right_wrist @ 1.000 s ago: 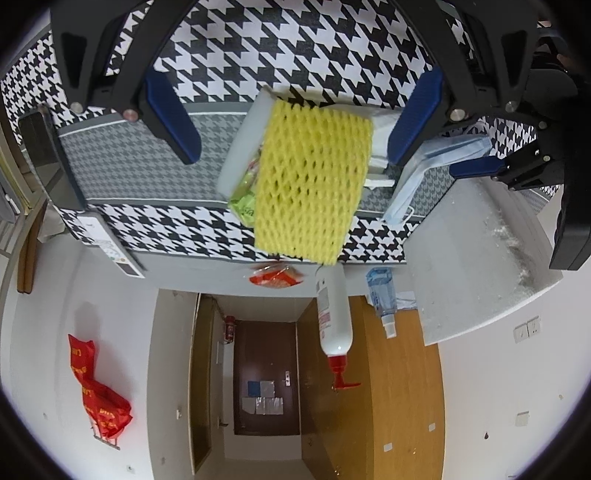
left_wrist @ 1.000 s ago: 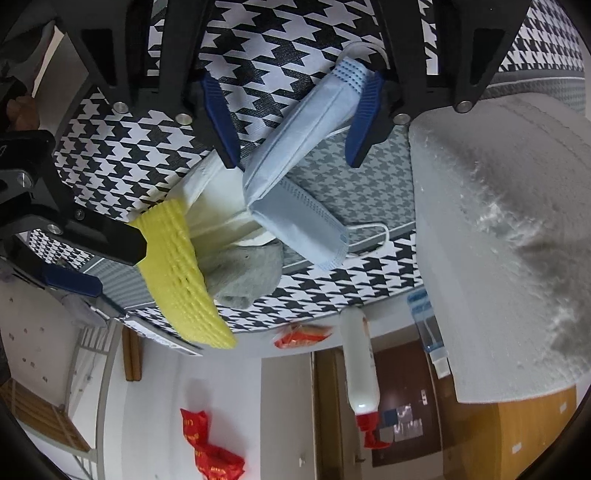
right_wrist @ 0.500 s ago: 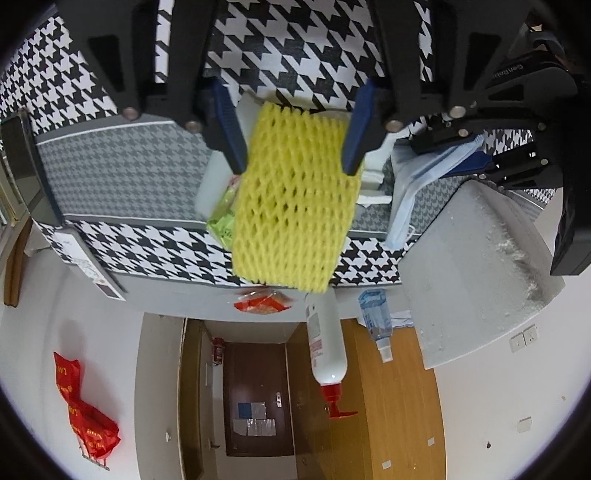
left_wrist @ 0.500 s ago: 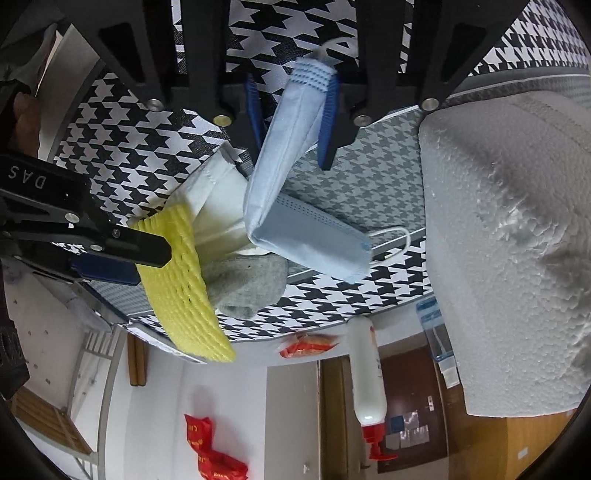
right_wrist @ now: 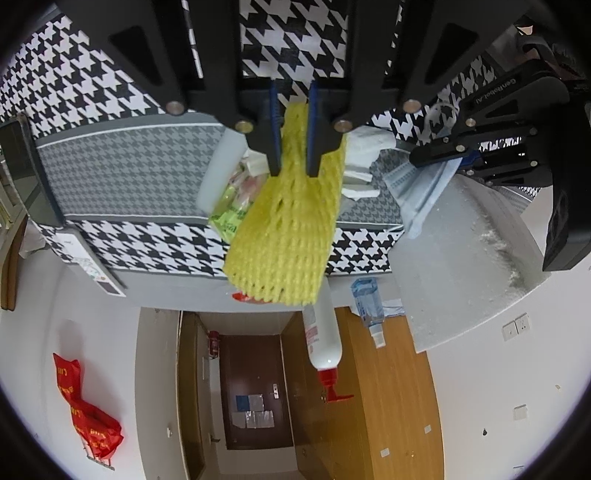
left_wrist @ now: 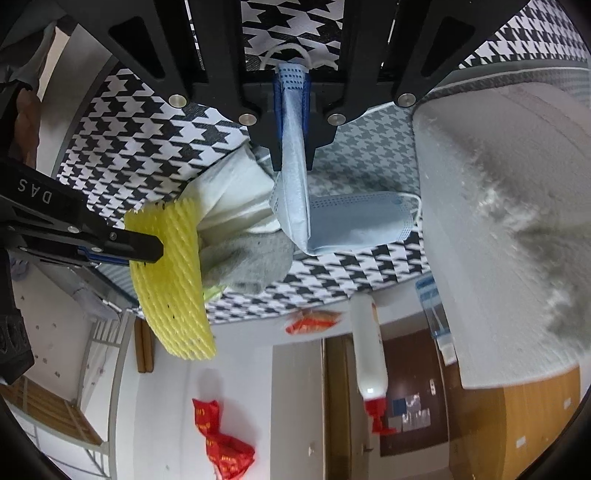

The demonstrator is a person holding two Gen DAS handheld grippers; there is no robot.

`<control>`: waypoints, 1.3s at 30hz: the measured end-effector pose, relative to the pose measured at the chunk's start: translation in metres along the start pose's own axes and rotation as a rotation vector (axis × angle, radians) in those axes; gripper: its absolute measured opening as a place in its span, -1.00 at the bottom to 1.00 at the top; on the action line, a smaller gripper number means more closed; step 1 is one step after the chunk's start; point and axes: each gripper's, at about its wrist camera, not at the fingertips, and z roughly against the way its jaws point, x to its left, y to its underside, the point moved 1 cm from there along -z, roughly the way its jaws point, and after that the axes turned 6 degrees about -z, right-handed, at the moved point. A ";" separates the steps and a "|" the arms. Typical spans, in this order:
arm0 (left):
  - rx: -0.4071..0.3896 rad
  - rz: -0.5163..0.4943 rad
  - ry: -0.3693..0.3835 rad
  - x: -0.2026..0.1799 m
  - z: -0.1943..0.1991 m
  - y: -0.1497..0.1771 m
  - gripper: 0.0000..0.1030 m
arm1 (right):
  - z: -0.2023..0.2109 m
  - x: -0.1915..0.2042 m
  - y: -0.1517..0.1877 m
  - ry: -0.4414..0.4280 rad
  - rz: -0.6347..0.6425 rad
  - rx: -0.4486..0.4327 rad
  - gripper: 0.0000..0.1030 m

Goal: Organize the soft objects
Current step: 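Lift the blue mask and yellow foam net and carry both over the white foam box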

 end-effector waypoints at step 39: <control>-0.288 -0.044 -0.127 -0.010 0.103 -0.018 -0.84 | 0.083 0.028 -0.014 -0.005 0.065 -0.204 -0.70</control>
